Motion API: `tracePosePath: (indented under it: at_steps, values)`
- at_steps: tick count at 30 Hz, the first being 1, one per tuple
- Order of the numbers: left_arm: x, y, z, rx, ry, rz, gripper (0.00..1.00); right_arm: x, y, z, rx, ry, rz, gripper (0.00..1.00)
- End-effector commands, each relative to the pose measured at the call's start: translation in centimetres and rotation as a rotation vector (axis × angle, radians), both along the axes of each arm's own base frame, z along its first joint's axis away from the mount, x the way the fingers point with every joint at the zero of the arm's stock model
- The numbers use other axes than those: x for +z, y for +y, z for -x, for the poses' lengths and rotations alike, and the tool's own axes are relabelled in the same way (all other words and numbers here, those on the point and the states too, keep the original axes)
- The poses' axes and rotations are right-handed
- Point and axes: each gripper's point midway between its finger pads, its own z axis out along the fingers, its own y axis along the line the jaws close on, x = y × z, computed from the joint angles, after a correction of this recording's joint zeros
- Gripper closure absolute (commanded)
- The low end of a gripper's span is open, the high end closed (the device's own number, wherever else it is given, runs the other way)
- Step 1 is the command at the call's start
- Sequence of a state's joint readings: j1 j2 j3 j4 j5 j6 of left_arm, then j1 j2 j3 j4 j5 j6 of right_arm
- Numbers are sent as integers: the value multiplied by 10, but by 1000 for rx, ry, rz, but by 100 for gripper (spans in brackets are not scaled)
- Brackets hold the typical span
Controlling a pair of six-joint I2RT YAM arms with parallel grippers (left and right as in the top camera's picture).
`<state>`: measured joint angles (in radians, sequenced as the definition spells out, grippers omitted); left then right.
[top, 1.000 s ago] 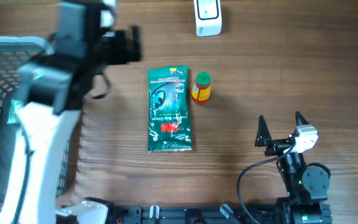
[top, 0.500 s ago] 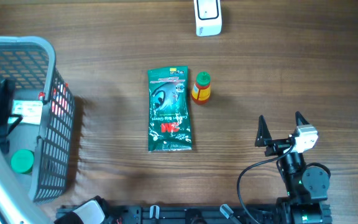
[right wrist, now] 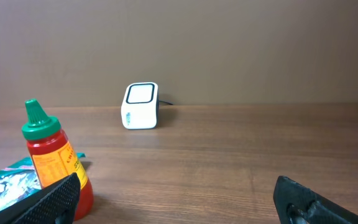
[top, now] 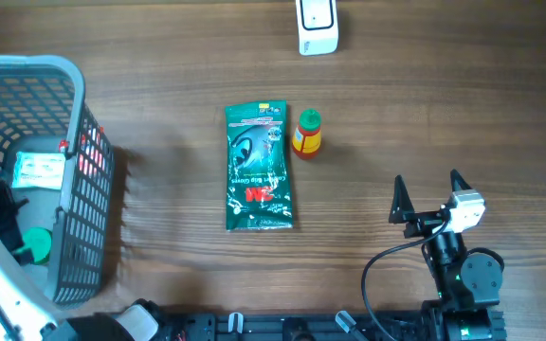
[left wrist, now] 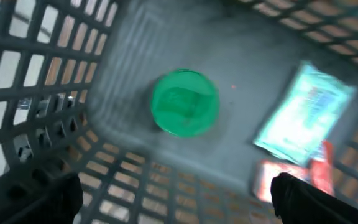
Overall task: Scan the item barcode
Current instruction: 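Return the left gripper into the basket and grasp the green-lidded jar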
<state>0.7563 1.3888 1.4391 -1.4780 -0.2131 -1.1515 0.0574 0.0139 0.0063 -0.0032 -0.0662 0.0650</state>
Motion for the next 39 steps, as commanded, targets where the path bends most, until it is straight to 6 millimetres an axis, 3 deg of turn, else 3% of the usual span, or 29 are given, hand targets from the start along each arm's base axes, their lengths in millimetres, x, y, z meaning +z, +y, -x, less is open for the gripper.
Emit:
tracePosePath:
  at_steps: [1, 11, 27, 32, 37, 39]
  values:
    - [-29, 1, 16, 71, 51, 27, 0, 0, -1, 0, -6, -3, 10, 0]
    - [-85, 13, 7, 76, 18, -4, 0, 0, -1, 0, -6, -3, 10, 0]
    - [-147, 18, 2, 50, 131, 102, 0, 0, -1, 0, -6, -3, 10, 0]
    - [-155, 16, 5, 49, 161, 130, 1, 0, -1, 0, -6, -3, 11, 0]
    - [-152, 17, 8, 33, 182, 118, 34, 0, -1, 0, -6, -3, 10, 0]
    - [-150, 19, 8, -2, 187, 111, 39, 0, -1, 0, -6, -3, 10, 0]
